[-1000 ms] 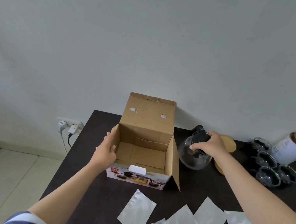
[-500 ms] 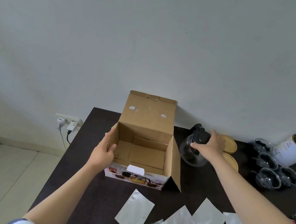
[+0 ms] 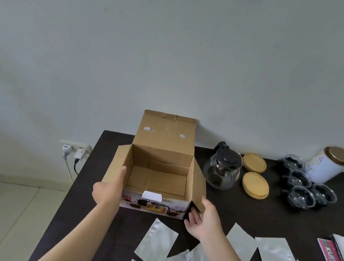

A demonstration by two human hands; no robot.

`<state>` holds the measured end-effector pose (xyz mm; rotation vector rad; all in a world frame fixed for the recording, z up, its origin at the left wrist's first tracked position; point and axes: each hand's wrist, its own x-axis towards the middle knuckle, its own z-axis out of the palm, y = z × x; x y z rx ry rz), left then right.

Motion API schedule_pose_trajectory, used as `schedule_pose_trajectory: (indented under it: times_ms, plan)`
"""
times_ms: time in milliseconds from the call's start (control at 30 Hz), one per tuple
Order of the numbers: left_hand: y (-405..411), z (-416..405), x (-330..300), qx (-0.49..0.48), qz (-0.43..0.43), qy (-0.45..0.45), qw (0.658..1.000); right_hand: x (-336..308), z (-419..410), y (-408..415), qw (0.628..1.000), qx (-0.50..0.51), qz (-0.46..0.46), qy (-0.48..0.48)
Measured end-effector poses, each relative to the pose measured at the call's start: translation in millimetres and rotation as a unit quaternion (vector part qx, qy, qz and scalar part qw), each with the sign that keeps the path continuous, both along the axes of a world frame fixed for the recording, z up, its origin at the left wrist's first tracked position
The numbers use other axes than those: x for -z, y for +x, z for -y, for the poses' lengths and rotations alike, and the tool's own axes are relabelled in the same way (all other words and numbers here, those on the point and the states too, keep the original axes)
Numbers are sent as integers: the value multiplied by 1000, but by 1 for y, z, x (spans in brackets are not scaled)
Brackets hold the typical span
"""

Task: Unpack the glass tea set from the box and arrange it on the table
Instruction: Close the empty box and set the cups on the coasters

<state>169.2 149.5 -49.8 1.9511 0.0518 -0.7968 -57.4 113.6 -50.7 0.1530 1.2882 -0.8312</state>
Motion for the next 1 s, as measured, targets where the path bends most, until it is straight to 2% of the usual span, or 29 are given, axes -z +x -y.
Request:
schedule_pose_trajectory:
  times_ms: [100, 300, 400, 467, 533, 600, 700, 767, 833, 1000]
  plan:
    - [3, -5, -5, -18, -13, -25, 999, -6, 0, 2, 999, 15, 33, -33]
    - [22, -21, -7, -28, 53, -63, 996, -5, -16, 15, 995, 17, 51, -84]
    - [27, -33, -10, -12, 106, -98, 989, -5, -21, 21, 992, 19, 15, -124]
    - [27, -41, -12, 20, 145, -118, 982, -7, -22, 28, 981, 14, -63, -184]
    - [25, -47, -14, 64, 179, -136, 972, -10, -28, 33, 934, -19, -208, -289]
    - [24, -51, -12, 120, 207, -156, 958, -11, -36, 37, 850, -79, -331, -403]
    - [23, -55, -5, 220, 249, -171, 928, -3, -42, 39, 724, -173, -434, -508]
    - [23, -57, 0, 274, 268, -160, 910, 4, -44, 41, 664, -219, -464, -545]
    - [24, -59, 5, 322, 281, -145, 892, 11, -47, 45, 634, -255, -472, -557]
    - [29, -61, 16, 375, 311, -127, 864, 20, -49, 51, 624, -342, -468, -524]
